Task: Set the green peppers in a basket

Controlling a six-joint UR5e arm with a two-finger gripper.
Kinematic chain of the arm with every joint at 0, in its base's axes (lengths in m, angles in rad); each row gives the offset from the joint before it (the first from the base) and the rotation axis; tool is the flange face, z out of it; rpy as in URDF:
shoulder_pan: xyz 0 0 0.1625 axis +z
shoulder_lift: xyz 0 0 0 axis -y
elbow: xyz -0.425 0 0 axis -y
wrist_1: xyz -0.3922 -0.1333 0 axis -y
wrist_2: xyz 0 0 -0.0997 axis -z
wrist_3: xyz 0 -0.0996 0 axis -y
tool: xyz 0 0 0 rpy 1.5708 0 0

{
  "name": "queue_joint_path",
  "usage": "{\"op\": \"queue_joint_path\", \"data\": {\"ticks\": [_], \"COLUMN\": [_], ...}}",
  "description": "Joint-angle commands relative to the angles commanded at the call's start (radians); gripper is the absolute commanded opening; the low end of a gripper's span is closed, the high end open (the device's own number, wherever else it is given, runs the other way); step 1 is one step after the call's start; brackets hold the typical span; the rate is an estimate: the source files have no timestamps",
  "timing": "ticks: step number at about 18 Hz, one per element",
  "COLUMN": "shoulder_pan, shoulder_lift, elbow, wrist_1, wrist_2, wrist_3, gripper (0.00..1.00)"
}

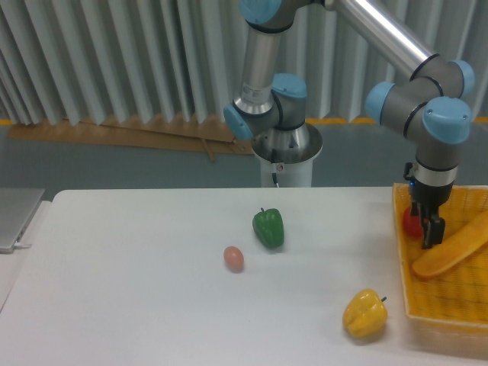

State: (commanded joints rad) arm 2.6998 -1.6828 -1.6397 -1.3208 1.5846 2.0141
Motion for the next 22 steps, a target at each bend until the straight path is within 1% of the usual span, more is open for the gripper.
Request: {"op": "queue_joint_path", "data": {"ticks": [22], "shoulder_pan": [0.009], "shoulder_lift": [0.003], "elbow": [-0.006], "wrist_1": [0.0], "wrist_2": [0.002], "wrist_3": [-0.003], "gripper": [1.0]}}
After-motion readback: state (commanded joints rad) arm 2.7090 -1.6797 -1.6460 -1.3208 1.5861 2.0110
